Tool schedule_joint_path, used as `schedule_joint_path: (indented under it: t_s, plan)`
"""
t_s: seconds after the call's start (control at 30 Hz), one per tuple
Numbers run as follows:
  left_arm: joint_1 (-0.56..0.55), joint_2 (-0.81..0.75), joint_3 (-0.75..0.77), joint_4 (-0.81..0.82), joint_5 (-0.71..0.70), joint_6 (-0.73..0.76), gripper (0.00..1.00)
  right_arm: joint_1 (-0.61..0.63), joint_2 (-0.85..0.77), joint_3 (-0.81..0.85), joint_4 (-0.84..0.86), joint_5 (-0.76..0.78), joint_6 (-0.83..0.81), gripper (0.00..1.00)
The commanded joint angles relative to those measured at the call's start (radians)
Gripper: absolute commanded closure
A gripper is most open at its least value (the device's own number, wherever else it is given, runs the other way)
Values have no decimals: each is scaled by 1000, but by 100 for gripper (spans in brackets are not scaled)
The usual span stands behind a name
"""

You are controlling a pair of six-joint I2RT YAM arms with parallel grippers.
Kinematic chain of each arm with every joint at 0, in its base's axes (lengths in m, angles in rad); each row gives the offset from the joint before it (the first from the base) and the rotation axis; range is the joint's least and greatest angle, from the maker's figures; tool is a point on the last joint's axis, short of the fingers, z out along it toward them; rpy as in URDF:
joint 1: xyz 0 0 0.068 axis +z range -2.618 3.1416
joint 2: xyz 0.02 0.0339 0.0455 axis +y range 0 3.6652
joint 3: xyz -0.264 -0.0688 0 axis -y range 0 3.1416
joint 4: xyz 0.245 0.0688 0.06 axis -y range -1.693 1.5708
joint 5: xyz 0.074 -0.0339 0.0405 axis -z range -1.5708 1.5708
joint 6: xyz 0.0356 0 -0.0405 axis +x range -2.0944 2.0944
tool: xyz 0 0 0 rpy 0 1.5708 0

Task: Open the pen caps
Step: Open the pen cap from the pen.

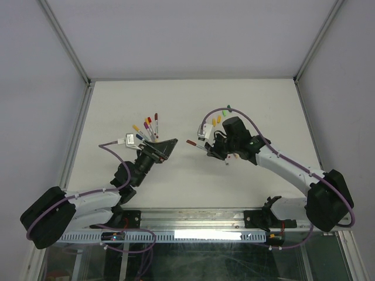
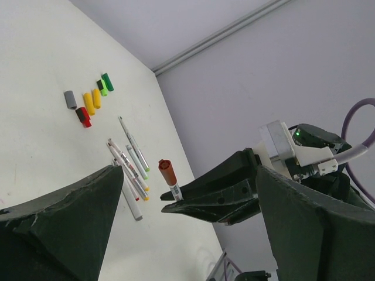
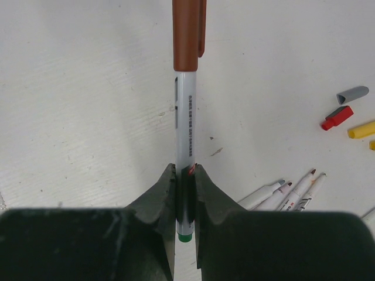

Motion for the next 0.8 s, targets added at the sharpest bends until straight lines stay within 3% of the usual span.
schedule_joint_path:
  t_s: [0.0, 0.5, 0.77]
  plan:
    - [-31, 41, 51, 35, -67, -26, 1, -7, 4, 53, 72, 14, 48, 100]
    - [-50, 215, 132, 110, -78, -52, 2, -12, 30, 57, 86, 13, 77, 100]
    - [-58, 352, 231, 102, -87, -75, 20, -11, 37, 60, 92, 20, 93, 100]
